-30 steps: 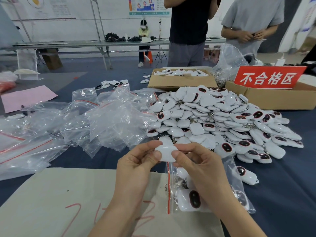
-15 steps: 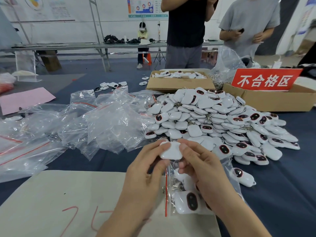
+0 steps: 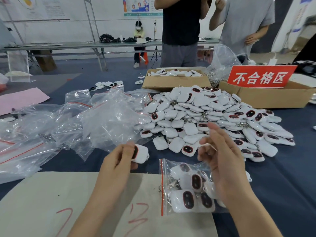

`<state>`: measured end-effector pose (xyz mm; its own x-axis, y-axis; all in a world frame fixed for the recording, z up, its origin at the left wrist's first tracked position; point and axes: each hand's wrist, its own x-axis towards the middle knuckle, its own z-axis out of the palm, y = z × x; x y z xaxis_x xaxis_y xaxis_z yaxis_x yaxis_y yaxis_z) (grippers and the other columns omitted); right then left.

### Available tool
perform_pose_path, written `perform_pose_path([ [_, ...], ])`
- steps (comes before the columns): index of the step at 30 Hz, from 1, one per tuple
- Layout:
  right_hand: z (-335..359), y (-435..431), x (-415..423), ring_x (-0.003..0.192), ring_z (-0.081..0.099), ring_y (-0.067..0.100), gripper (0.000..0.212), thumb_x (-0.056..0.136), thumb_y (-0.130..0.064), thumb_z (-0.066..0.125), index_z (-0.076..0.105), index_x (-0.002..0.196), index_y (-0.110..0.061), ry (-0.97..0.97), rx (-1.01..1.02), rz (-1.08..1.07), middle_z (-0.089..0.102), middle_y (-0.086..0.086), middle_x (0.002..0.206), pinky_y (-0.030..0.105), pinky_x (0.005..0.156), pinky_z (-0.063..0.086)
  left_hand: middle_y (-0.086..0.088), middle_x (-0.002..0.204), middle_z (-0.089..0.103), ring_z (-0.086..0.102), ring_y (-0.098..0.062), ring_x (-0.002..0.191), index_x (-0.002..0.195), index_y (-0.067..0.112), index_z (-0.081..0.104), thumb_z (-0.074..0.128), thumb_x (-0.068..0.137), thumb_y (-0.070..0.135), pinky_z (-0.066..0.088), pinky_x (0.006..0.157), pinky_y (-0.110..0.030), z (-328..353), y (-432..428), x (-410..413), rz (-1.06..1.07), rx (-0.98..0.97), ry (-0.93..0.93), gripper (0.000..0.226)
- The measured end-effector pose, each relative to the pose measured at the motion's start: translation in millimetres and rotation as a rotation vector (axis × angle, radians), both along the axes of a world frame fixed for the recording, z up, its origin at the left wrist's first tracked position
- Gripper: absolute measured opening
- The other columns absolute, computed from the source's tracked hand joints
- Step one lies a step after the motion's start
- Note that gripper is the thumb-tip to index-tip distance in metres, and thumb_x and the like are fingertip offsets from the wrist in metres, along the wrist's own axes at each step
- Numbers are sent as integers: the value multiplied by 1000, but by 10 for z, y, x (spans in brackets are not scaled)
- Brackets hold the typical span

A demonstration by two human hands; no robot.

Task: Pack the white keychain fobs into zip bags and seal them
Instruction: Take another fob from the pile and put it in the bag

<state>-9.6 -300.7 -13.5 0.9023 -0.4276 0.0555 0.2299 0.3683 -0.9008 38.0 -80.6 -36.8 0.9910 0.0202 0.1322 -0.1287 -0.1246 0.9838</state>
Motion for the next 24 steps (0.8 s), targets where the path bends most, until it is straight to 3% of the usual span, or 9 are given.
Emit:
perform_pose_path([
  [3, 3, -23, 13, 59, 60, 13, 22, 101, -22, 56, 73, 107, -34, -12, -15, -72, 68, 0, 75, 24, 54, 53, -10, 85, 78, 77, -26, 76, 82, 13, 77, 53, 92, 56, 61, 65, -29, 38, 12, 29, -19, -283, 162, 50],
  [6, -4, -44, 11, 60, 60, 13, 21, 102, -24, 55, 70, 111, -35, -28, -56, -119, 68, -1, 76, 25, 56, 53, -11, 73, 69, 69, -23, 59, 84, 10, 73, 57, 88, 55, 58, 53, -29, 53, 18, 24, -65, -388, 266, 48],
  [10, -23, -83, 12, 60, 59, 15, 21, 103, -23, 53, 68, 115, -31, -56, -96, -152, 68, 0, 76, 22, 54, 53, -9, 71, 63, 65, -22, 61, 105, 13, 68, 53, 104, 22, 61, 62, -38, 27, -6, 27, -150, -441, 353, 17],
  [11, -27, -89, 16, 60, 59, 15, 21, 103, -23, 53, 69, 115, -30, -60, -117, -155, 68, 0, 76, 22, 54, 53, -8, 73, 64, 65, -23, 63, 107, 19, 69, 52, 103, 14, 62, 64, -40, 25, 5, 24, -181, -421, 352, 18],
  [13, -33, -76, 25, 61, 61, 14, 23, 103, -20, 52, 71, 111, -30, -64, -194, -132, 69, 0, 77, 22, 56, 53, -5, 76, 65, 64, -22, 65, 109, 30, 69, 53, 101, 8, 60, 65, -37, 12, 59, 6, -239, -277, 310, 28],
  [16, -53, 6, 28, 69, 66, 10, 32, 101, -15, 51, 73, 101, -39, -51, -460, -14, 72, -4, 84, 24, 64, 56, 5, 70, 65, 58, -12, 59, 114, 40, 60, 55, 103, 19, 50, 58, -27, -18, 136, -14, -280, 95, 164, 25],
  [20, -132, 164, 14, 92, 65, -1, 34, 97, -27, 52, 67, 103, -56, 17, -877, 255, 70, -25, 102, 17, 78, 51, 19, 88, 69, 58, 1, 72, 125, 45, 53, 50, 104, 33, 46, 74, -23, -68, 192, 19, -323, 438, -38, 24],
  [24, -226, 202, 34, 115, 53, -8, 28, 100, -32, 51, 61, 119, -50, 81, -1191, 277, 62, -30, 116, 16, 100, 42, 37, 93, 66, 59, 14, 92, 131, 43, 61, 46, 106, 34, 39, 83, -3, -57, 196, -3, -322, 532, -105, 31],
])
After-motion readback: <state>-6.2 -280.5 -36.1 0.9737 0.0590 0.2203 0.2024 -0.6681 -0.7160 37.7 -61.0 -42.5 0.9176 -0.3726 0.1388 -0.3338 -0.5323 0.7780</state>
